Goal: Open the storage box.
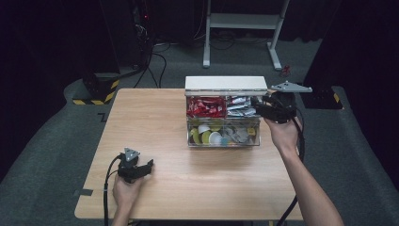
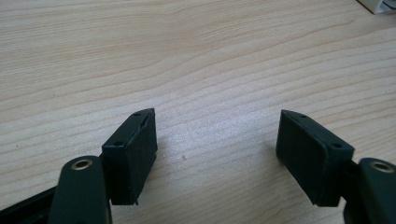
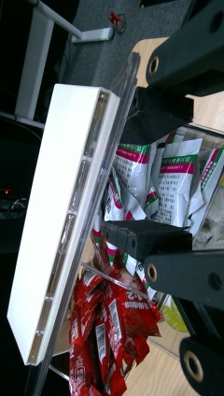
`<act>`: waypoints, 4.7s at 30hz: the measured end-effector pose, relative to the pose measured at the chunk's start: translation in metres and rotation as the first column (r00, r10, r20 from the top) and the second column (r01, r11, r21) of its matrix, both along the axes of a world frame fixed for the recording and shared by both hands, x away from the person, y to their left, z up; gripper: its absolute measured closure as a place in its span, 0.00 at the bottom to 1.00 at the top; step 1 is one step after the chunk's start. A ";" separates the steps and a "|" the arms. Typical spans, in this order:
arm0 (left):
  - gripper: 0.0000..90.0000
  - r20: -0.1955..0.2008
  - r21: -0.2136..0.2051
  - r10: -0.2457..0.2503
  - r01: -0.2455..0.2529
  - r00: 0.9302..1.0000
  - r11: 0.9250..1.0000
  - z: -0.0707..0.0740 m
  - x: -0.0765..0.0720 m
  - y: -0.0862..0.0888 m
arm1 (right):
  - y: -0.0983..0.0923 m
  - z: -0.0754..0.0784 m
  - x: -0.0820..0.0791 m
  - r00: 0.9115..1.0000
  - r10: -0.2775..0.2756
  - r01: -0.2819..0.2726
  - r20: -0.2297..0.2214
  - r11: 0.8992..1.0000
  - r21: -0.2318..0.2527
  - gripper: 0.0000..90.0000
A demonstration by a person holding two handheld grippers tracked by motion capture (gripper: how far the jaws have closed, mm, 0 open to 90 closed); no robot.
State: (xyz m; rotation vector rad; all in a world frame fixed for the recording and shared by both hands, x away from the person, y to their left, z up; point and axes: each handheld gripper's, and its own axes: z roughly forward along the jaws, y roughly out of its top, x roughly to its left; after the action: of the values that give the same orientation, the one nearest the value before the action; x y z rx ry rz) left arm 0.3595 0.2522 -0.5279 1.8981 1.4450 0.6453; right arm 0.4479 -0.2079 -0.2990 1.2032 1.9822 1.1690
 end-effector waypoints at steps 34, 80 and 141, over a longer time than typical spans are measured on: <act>0.41 0.067 -0.117 -0.143 0.150 0.987 0.982 0.072 0.004 -0.037 | 0.000 0.003 0.000 1.000 0.008 -0.009 0.009 1.000 0.009 0.55; 0.47 0.218 -0.159 -0.315 0.352 0.924 0.923 0.200 0.049 -0.113 | 0.001 0.007 0.001 1.000 0.015 -0.015 -0.001 1.000 0.013 0.55; 0.99 0.245 -0.122 -0.310 0.347 0.918 0.930 0.231 0.061 -0.121 | 0.002 0.006 0.001 1.000 0.015 -0.015 0.004 1.000 0.020 0.55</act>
State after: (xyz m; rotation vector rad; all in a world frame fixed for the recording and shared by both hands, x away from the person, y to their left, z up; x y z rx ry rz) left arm 0.4207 0.1311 -0.2972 1.8183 0.9752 0.5383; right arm 0.4493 -0.2055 -0.2925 1.1970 1.9841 1.1999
